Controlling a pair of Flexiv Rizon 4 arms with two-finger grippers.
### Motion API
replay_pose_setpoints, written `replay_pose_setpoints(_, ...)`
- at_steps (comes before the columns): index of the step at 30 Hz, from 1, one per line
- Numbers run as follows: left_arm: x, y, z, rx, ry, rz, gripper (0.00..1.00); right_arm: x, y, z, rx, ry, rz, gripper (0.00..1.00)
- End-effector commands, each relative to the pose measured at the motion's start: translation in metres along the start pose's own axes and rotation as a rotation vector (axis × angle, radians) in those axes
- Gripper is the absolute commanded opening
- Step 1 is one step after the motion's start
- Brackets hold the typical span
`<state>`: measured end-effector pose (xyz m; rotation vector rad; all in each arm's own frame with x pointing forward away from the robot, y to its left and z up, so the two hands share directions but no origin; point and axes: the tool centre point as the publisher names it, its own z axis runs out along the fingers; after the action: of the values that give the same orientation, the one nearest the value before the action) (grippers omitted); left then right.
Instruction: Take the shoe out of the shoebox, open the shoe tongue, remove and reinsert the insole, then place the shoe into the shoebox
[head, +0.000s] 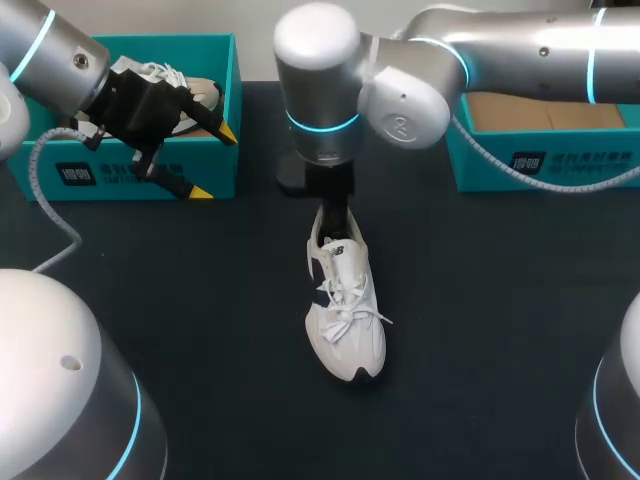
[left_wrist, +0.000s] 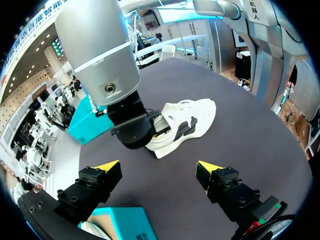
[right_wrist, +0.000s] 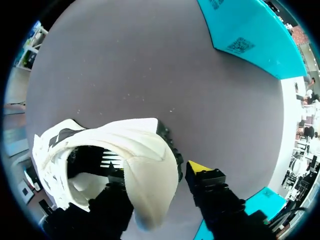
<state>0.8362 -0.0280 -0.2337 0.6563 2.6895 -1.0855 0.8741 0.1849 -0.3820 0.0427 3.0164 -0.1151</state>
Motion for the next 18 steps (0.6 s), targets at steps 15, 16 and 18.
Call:
replay_pose_setpoints(15,0.001,0.000,0.000,-0.003,0.000,0.001,1.00,-0.001,-0.008,-0.047,0.018,-0.011,0.062,0.00)
replay_pose_setpoints(16,0.001,0.000,0.000,-0.003,0.000,0.001,1.00,-0.002,-0.010,-0.058,0.016,-0.016,0.063,0.00)
replay_pose_setpoints(18,0.001,0.000,0.000,-0.003,0.000,0.001,1.00,-0.006,-0.015,-0.079,-0.004,-0.030,0.077,0.00)
